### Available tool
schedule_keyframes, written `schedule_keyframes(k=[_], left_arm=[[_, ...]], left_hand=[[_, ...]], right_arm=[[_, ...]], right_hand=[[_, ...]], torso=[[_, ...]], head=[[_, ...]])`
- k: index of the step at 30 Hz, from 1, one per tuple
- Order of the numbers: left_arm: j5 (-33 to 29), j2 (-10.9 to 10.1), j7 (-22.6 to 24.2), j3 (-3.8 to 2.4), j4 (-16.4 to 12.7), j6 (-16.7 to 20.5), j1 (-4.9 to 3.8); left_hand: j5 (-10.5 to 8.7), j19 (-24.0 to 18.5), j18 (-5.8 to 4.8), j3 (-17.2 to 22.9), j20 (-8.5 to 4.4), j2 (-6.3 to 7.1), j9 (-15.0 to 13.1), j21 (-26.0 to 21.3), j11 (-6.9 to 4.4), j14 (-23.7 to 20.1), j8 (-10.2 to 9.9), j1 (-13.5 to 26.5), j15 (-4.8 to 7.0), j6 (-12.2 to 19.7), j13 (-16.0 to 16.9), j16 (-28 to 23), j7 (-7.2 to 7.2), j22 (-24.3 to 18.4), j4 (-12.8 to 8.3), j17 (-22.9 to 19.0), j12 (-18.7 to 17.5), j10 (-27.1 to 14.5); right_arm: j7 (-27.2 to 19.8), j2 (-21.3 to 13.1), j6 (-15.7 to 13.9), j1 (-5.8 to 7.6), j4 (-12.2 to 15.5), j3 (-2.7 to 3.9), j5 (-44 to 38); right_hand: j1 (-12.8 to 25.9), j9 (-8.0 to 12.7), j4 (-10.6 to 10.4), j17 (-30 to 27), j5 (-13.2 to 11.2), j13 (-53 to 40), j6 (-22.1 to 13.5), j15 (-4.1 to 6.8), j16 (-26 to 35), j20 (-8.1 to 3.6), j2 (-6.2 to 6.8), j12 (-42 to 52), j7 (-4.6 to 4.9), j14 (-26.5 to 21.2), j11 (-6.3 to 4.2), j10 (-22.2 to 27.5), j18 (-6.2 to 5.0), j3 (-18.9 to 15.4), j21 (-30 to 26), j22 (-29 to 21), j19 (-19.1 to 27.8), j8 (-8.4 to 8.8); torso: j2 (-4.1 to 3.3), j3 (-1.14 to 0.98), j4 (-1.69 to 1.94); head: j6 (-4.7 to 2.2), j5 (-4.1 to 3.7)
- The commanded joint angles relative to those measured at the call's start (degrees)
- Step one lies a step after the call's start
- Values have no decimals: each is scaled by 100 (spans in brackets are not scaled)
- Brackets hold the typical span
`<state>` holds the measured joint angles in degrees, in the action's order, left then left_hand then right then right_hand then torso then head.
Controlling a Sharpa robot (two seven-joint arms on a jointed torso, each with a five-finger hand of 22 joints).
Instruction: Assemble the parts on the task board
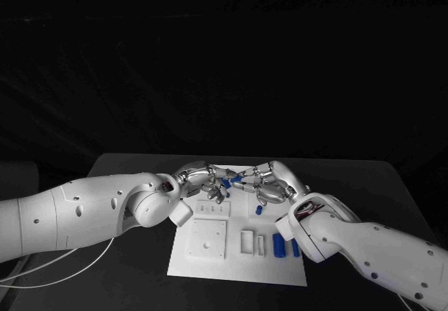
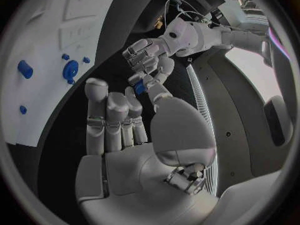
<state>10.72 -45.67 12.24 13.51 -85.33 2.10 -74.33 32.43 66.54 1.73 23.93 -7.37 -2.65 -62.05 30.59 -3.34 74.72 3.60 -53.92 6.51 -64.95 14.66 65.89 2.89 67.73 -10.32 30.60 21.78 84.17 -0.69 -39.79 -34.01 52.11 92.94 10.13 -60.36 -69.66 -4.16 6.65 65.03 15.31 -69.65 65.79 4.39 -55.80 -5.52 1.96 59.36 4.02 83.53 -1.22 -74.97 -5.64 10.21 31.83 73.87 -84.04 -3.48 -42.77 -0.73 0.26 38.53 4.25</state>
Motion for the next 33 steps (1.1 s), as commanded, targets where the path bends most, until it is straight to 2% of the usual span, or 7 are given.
schedule_keyframes(k=[1, 5, 13, 21, 25, 33], left_arm=[[34, 16, 65, -4, -28, -96, -1], [34, 17, 57, -4, -27, -99, -1], [37, 17, 24, -4, -21, -114, -1], [85, 19, 3, -4, -22, -164, -1], [105, 20, -2, -4, -24, -187, -1], [118, 19, -1, -4, -26, -209, -1]], left_hand=[[40, -43, -1, 412, -11, -112, 1, 33, -25, -27, 13, -168, -9, -268, -9, 2, -257, -5, -413, -9, -25, 105], [40, -43, -1, 412, -11, -112, 1, 33, -25, -27, 13, -168, -9, -268, -9, 2, -257, -5, -413, -9, -25, 105], [31, -58, 1, 409, -9, -115, 10, 64, -22, -31, 14, -170, -11, -266, -10, 3, -255, -35, -404, -16, -28, 99], [31, -58, 1, 409, -9, -115, 10, 64, -22, -31, 14, -170, -11, -266, -10, 3, -255, -35, -404, -16, -28, 99], [24, -65, 1, 410, -8, -117, 16, 79, -22, -32, 15, -176, -12, -264, -10, 3, -255, -48, -404, -18, -28, 98], [33, -72, 3, 415, -8, -118, 19, 94, -22, -34, 15, -176, -12, -267, -9, 9, -254, -55, -410, -18, -27, 97]], right_arm=[[21, 7, 123, -2, -9, 2, -71], [-14, 8, 94, -2, -7, 2, -71], [-101, 5, 18, -2, 7, 2, -43], [-133, -1, -53, -2, 4, 2, -48], [-131, -3, -85, -2, 0, 2, -126], [-112, -8, -111, -2, -7, 2, -206]], right_hand=[[40, -3, 29, 13, -30, -10, 69, 54, -20, -58, -25, 21, -10, -3, -22, -10, 78, 88, 17, 9, -267, -14], [67, -5, 76, 15, -126, -21, 150, 67, -17, -73, -59, 25, -35, -2, -39, -17, 94, 278, 9, 9, -264, -13], [118, -13, 153, 29, -172, -48, 221, 79, -26, -87, -80, 41, -55, 3, -55, -34, 113, 584, 41, 26, -270, -15], [150, -12, 157, 38, -168, -53, 215, 79, -35, -89, -57, 40, -53, 4, -54, -39, 114, 617, 58, 34, -272, -12], [172, 1, 147, 32, -122, -44, 163, 70, -25, -82, 19, 21, -35, 2, -41, -34, 107, 551, 44, 30, -269, -14], [147, 15, 101, 15, -93, -5, 38, 54, -2, -65, 85, -41, 6, -2, -17, -4, 86, 443, 3, 13, -266, -10]], torso=[[1, -3, -4], [0, -5, -2], [-1, -5, -3], [1, -3, -1], [0, -1, -1], [0, 0, 0]], head=[[4, 3], [6, 4], [10, 8], [18, 7], [20, 5], [25, 8]])
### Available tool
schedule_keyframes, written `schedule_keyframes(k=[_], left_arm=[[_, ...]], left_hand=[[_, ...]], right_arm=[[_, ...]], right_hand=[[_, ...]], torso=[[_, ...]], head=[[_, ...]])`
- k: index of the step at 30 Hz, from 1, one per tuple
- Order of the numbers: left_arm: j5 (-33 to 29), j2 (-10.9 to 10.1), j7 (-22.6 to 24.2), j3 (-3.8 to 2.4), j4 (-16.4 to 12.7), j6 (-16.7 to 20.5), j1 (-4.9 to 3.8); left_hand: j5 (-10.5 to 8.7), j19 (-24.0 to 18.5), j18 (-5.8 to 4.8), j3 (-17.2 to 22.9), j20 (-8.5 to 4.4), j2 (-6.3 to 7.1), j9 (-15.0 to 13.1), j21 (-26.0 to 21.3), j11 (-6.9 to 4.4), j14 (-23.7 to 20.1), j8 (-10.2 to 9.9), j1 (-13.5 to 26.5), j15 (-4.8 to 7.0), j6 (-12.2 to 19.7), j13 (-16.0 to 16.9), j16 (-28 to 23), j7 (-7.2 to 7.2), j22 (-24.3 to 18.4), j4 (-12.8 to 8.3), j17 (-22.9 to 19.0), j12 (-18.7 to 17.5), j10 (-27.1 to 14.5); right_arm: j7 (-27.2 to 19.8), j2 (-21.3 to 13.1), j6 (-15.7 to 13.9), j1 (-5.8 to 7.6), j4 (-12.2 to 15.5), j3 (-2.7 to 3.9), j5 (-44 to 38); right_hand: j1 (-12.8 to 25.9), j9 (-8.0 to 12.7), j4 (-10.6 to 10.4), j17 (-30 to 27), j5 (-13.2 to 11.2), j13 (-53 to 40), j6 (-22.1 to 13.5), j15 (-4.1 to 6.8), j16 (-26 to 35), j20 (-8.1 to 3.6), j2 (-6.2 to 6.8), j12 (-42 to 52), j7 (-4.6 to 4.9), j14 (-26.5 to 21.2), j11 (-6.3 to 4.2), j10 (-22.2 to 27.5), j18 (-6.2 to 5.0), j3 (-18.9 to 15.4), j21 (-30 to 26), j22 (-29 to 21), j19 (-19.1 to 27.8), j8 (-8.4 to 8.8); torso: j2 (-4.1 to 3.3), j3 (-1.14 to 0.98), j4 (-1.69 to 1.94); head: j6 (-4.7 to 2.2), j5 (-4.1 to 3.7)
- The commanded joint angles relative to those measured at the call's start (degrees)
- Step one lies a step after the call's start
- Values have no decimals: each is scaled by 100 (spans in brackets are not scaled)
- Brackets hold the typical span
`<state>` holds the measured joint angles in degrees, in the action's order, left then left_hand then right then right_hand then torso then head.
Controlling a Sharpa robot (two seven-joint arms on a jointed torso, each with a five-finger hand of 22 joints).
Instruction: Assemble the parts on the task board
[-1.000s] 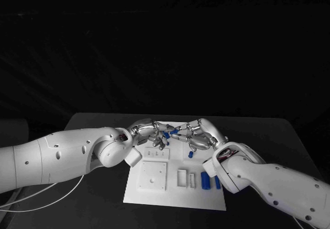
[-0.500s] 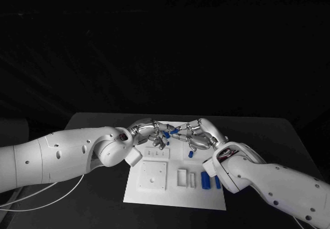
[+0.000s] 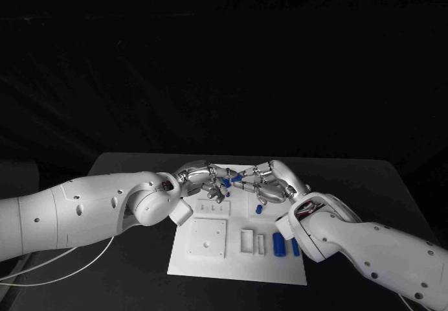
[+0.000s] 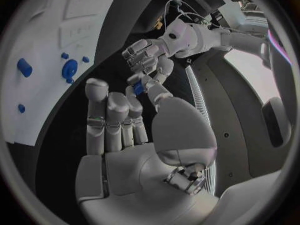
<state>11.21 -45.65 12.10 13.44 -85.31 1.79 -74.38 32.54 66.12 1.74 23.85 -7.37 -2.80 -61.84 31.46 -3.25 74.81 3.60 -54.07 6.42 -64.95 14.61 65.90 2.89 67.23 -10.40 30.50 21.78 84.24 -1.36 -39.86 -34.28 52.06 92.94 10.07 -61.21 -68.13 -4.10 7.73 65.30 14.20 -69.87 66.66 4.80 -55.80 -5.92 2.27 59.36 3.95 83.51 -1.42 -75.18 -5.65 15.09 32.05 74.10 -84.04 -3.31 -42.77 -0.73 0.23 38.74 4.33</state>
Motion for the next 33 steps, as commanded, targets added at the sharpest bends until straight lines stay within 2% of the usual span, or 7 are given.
schedule_keyframes(k=[1, 9, 27, 33], left_arm=[[69, 16, 13, 2, -29, -181, 3], [71, 16, 26, 2, -31, -187, 3], [72, 14, 3, 2, -25, -169, 3], [73, 14, -7, 2, -23, -172, 3]], left_hand=[[21, -31, 2, 422, -8, -104, -2, 7, -31, -42, 14, -162, -3, -267, -5, 8, -254, -5, -402, -7, -27, 90], [32, -39, 3, 426, -9, -105, 1, 24, -32, -43, 14, -160, -2, -271, -4, 14, -255, -15, -409, -8, -24, 92], [32, -39, 3, 426, -9, -105, 1, 24, -32, -43, 14, -160, -2, -271, -4, 14, -255, -15, -409, -8, -24, 92], [44, -51, 6, 430, -10, -108, 7, 69, -33, -42, 15, -152, -1, -277, -2, 24, -255, -33, -422, -9, -22, 94]], right_arm=[[-42, -1, -87, 3, -7, 9, -124], [-36, -1, -103, 3, -10, 9, -134], [-115, -1, -183, 3, -11, 9, -136], [-140, -2, -249, 3, -11, 9, -135]], right_hand=[[-7, 13, -17, -15, 29, 28, -90, 8, 2, -23, 67, -58, 32, -1, 14, 27, 83, -61, -30, -14, -264, -27], [-40, 13, -65, -29, 31, 56, -189, -11, 21, -1, 97, -90, 68, -6, 37, 49, 56, -105, -59, -26, -264, -27], [-108, -1, -59, -21, 35, 45, -53, 5, 7, -7, 74, -48, 19, -1, 7, 24, 63, -60, -32, -16, -268, -34], [-90, 17, -37, -25, 81, 65, -152, -4, 13, -9, 118, -75, 60, -1, 29, 37, 67, -60, -36, -16, -267, -26]], torso=[[0, 0, 4], [0, -2, 2], [0, -3, 1], [0, -3, 1]], head=[[4, 0], [7, -1], [13, 3], [14, 3]])
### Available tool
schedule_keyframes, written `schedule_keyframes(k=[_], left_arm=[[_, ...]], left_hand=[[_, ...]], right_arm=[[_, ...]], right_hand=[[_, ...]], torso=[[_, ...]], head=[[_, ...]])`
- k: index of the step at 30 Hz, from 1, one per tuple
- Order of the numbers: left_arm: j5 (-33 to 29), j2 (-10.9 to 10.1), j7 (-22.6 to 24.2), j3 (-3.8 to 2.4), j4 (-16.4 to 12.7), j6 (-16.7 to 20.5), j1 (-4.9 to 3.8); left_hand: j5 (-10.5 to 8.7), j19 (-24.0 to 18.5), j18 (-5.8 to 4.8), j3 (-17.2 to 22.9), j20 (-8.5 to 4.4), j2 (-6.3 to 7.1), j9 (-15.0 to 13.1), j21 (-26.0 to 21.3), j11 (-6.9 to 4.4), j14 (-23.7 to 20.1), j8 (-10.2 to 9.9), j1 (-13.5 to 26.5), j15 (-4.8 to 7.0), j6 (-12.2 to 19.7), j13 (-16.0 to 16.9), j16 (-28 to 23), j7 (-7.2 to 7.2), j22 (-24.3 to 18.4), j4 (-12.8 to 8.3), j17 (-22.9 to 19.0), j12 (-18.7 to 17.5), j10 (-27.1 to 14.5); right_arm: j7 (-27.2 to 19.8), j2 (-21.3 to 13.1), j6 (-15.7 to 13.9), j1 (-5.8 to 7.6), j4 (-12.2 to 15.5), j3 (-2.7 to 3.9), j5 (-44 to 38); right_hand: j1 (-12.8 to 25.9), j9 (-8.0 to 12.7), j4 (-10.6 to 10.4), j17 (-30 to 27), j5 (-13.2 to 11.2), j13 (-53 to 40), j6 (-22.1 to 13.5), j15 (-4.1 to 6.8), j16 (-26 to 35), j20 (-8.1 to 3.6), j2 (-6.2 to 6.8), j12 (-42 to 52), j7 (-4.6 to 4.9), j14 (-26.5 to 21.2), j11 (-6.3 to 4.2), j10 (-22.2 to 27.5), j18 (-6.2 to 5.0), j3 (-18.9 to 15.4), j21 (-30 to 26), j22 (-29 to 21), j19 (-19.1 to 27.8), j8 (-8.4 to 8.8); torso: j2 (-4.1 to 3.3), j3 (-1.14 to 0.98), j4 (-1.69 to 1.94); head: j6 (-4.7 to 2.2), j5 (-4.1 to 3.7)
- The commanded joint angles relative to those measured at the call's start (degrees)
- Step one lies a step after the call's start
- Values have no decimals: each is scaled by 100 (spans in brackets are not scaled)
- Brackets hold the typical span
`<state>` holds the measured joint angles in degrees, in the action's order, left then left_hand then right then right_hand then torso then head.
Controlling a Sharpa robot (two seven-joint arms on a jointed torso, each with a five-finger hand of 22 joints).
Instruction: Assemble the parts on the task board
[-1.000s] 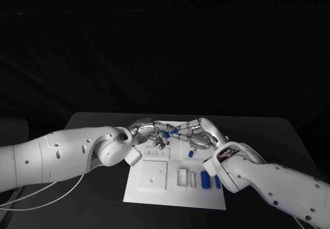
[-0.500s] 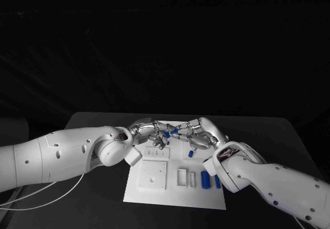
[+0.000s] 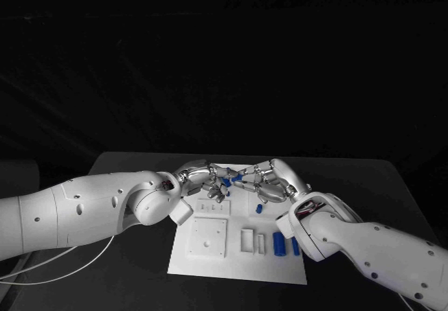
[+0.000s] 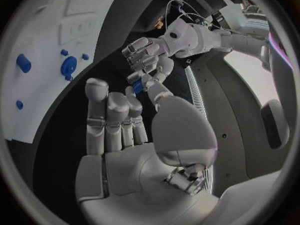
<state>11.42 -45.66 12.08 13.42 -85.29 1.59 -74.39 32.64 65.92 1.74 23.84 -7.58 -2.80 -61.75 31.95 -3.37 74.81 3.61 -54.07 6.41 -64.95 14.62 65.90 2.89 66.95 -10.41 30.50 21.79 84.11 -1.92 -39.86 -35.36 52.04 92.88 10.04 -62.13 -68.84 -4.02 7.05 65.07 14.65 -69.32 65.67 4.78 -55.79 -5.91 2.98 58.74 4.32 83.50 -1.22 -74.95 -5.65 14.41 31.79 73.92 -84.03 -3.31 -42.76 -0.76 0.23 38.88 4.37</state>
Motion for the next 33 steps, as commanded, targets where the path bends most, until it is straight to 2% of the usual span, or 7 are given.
schedule_keyframes(k=[1, 14, 23, 27, 28, 30, 33], left_arm=[[52, 15, -5, 4, -24, -152, 4], [53, 16, -14, 4, -21, -149, 4], [53, 18, -44, 4, -16, -134, 4], [1, 20, -104, 4, -13, -192, 4], [-12, 21, -115, 4, -11, -198, 4], [-34, 22, -129, 4, -7, -196, 4], [-47, 22, -138, 4, -3, -186, 4]], left_hand=[[34, -31, 6, 431, 10, -108, -2, 20, -21, -43, 15, -152, 0, -277, -3, 24, -255, -5, -421, -9, -22, 107], [34, -31, 6, 431, 10, -108, -2, 20, -21, -43, 15, -152, 0, -277, -3, 24, -255, -5, -421, -9, -22, 107], [29, -43, 7, 429, 11, -111, 2, 49, -20, -44, 14, -146, -1, -275, -3, 24, -255, -24, -422, -13, -24, 104], [-106, -60, 5, 412, 21, -131, 35, 59, -6, -60, 8, -155, -13, -232, -15, 8, -243, -51, -397, -25, -48, 70], [-242, -67, 6, 410, 31, -146, 165, 58, 10, -62, 3, -191, -27, -188, -35, 5, -227, -65, -391, -28, -83, 38], [-284, -74, 17, 336, 49, -119, 522, 68, 27, -63, 10, -260, -39, -183, -95, 4, -206, -106, -341, -36, -163, 38], [-574, -78, 14, 255, 67, -109, 945, 63, 55, -67, 1, -338, -61, -85, -133, -3, -162, -148, -295, -42, -222, 3]], right_arm=[[-86, -1, -144, 5, -5, 11, -44], [-112, -3, -140, 5, -1, 11, -44], [-195, 3, -130, 5, -7, 11, -31], [-226, 6, -128, 5, -9, 11, -20], [-231, 6, -127, 5, -10, 11, -18], [-236, 7, -122, 5, -11, 11, -15], [-231, 6, -114, 5, -12, 11, -9]], right_hand=[[-28, 6, 37, -2, 39, 9, -53, -3, 13, -9, 52, -12, 22, -1, 8, 14, 64, 9, -20, 0, -266, -29], [-65, -8, 106, 0, 93, 2, 47, 6, 9, -9, 29, 5, -8, 0, -11, 8, 64, 81, -3, 8, -266, -34], [-52, -39, 223, 11, -34, -22, 379, 50, 1, -52, -113, 28, -110, 0, -70, -8, 115, 315, 39, 32, -267, -37], [8, -44, 295, 21, -31, -38, 428, 61, -5, -69, -157, 33, -125, 0, -79, -18, 133, 434, 45, 47, -269, -32], [15, -46, 299, 23, -30, -41, 431, 62, -6, -70, -160, 36, -127, -1, -80, -20, 132, 445, 51, 50, -271, -32], [22, -52, 300, 27, -30, -46, 451, 62, -12, -70, -174, 41, -131, 3, -84, -25, 134, 460, 52, 52, -267, -38], [19, -61, 311, 33, -21, -52, 475, 65, -19, -72, -183, 47, -139, 4, -88, -30, 135, 474, 54, 55, -268, -40]], torso=[[-1, 0, 1], [-1, 1, 2], [-1, 0, 2], [0, 0, 2], [0, 1, 1], [0, 1, -1], [-1, 0, 1]], head=[[1, -1], [2, -5], [5, -5], [9, 0], [10, -1], [10, -2], [9, -5]])
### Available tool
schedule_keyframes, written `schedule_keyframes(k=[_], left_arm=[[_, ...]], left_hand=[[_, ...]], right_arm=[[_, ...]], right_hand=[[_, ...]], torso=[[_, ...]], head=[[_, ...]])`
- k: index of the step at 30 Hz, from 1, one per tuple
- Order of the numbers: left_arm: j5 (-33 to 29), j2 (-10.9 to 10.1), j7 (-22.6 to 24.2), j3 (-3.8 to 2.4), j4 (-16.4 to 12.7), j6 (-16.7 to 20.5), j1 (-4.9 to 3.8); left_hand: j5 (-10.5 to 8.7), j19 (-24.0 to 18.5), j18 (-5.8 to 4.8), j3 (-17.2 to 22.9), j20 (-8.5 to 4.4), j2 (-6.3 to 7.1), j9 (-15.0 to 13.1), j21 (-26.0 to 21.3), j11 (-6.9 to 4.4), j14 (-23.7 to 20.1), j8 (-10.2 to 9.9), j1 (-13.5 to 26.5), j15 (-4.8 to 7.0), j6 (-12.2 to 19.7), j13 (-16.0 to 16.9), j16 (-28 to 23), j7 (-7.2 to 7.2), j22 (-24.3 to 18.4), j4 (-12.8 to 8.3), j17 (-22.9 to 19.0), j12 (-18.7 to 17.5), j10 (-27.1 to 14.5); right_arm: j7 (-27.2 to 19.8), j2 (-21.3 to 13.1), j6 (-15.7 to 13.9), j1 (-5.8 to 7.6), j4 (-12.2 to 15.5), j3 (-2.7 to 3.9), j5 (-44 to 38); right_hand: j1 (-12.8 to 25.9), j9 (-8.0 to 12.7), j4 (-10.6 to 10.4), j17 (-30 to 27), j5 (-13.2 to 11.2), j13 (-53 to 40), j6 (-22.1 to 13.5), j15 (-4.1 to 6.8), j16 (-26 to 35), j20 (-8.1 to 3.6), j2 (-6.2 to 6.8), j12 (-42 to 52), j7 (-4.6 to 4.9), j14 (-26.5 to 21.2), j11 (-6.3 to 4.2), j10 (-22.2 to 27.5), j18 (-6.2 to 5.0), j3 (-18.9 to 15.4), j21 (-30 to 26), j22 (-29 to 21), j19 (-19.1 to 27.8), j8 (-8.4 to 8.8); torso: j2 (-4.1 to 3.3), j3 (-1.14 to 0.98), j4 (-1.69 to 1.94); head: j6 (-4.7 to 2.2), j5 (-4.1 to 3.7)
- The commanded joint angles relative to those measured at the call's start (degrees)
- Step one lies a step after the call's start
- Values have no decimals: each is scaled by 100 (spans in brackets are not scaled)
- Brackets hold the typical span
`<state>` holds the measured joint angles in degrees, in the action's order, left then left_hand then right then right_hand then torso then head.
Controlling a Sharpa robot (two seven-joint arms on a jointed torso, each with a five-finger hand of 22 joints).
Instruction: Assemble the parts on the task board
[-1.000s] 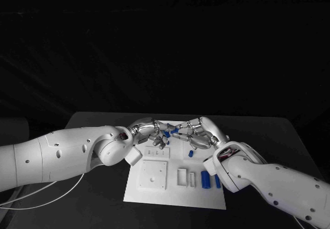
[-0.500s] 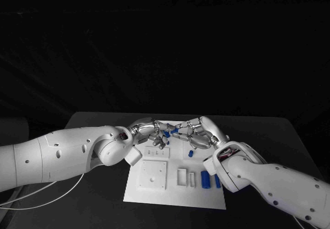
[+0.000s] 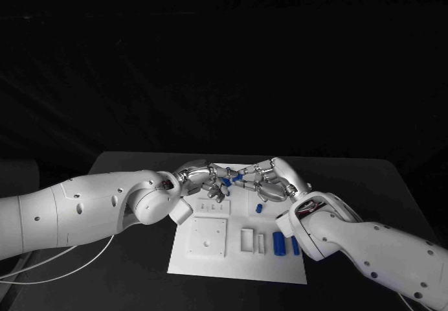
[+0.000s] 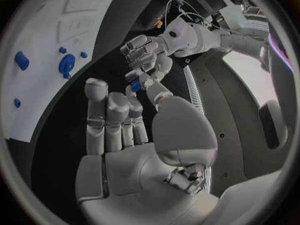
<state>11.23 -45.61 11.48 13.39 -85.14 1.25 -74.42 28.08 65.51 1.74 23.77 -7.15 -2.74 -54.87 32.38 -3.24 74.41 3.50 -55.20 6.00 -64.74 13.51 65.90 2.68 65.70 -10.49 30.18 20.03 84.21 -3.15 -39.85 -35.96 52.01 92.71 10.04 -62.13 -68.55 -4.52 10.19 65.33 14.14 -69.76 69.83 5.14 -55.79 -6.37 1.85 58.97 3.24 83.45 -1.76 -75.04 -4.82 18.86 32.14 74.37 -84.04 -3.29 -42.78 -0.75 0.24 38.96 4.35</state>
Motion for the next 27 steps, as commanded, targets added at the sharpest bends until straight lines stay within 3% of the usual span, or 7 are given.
schedule_keyframes(k=[1, 9, 13, 15, 16, 20, 27], left_arm=[[-30, 17, -80, 7, -17, -152, 7], [-39, 16, -115, 7, -10, -260, 7], [-40, 11, -124, 7, -4, -264, 7], [-38, 8, -127, 7, 2, -260, 7], [-32, 6, -127, 7, 4, -254, 7], [-8, -4, -133, 7, 13, -237, 7], [44, -41, -161, 6, 67, -194, 7]], left_hand=[[-133, -39, 15, 210, 32, -97, 413, 14, 44, -33, 17, -265, -24, -118, -38, -7, -136, -44, -265, -13, -64, -3], [-368, -74, 6, -198, 93, 114, 1097, -36, 120, -101, 11, -341, -88, 74, -175, -15, -100, -177, -87, -21, -243, -190], [-976, -79, 0, -460, 121, 255, 1541, -72, 159, -119, 0, -219, -120, 153, -194, -23, -54, -244, 158, -31, -265, -287], [-1363, -79, 6, -680, 147, 382, 1827, -95, 197, -131, 5, -116, -150, 234, -198, -30, 7, -285, 352, -38, -268, -358], [-1134, -74, 14, -1029, 163, 446, 1990, -108, 214, -138, 22, -79, -156, 200, -191, -30, 43, -314, 502, -41, -248, -377], [-1543, -69, 44, -2030, 203, 383, 2428, -124, 262, -163, 21, -377, -202, 261, -191, -26, 85, -400, 922, -55, -212, -494], [-2145, -105, 74, -2505, 244, 684, 2662, -83, 318, -207, 25, -466, -240, 339, -218, -10, 138, -494, 1690, -84, -166, -611]], right_arm=[[-105, 5, -55, 8, 4, 12, -2], [-77, 4, -46, 8, 0, 12, 53], [-62, -2, -21, 8, -15, 12, 85], [-56, -6, -9, 8, -24, 12, 108], [-53, -8, -3, 8, -28, 12, 116], [-46, -15, 18, 8, -42, 12, 143], [-45, -43, 61, 8, -66, 12, 249]], right_hand=[[-6, -16, 0, 6, 29, -10, 72, 30, -17, -28, -76, 24, -35, 8, -35, -20, 53, 34, 13, 9, -266, -41], [29, -33, 15, 9, 41, -17, 80, 33, -17, -32, -70, 20, -41, 9, -40, -29, 59, 42, 14, 16, -267, -38], [34, -38, 15, 12, 46, -19, 86, 35, -19, -33, -68, 19, -44, 10, -43, -31, 60, 24, 15, 18, -267, -38], [38, -40, 13, 11, 49, -22, 88, 35, -17, -34, -66, 21, -46, 9, -44, -33, 60, 15, 7, 16, -265, -38], [38, -40, 13, 11, 49, -22, 88, 35, -18, -34, -66, 22, -46, 10, -44, -34, 60, 12, 8, 17, -266, -38], [36, -47, 11, 15, 64, -32, 94, 37, -19, -37, -70, 26, -52, 9, -49, -41, 63, -35, 15, 21, -269, -36], [44, -49, 4, 16, 103, -37, 92, 38, -17, -38, -69, 18, -54, 11, -49, -42, 66, -96, 8, 22, -268, -37]], torso=[[0, 0, 0], [0, 0, 0], [0, 0, 0], [-1, 1, 0], [1, 1, 1], [1, 0, 2], [2, -1, 2]], head=[[1, -3], [-1, -6], [-1, -10], [0, -13], [2, -15], [4, -21], [1, -31]])
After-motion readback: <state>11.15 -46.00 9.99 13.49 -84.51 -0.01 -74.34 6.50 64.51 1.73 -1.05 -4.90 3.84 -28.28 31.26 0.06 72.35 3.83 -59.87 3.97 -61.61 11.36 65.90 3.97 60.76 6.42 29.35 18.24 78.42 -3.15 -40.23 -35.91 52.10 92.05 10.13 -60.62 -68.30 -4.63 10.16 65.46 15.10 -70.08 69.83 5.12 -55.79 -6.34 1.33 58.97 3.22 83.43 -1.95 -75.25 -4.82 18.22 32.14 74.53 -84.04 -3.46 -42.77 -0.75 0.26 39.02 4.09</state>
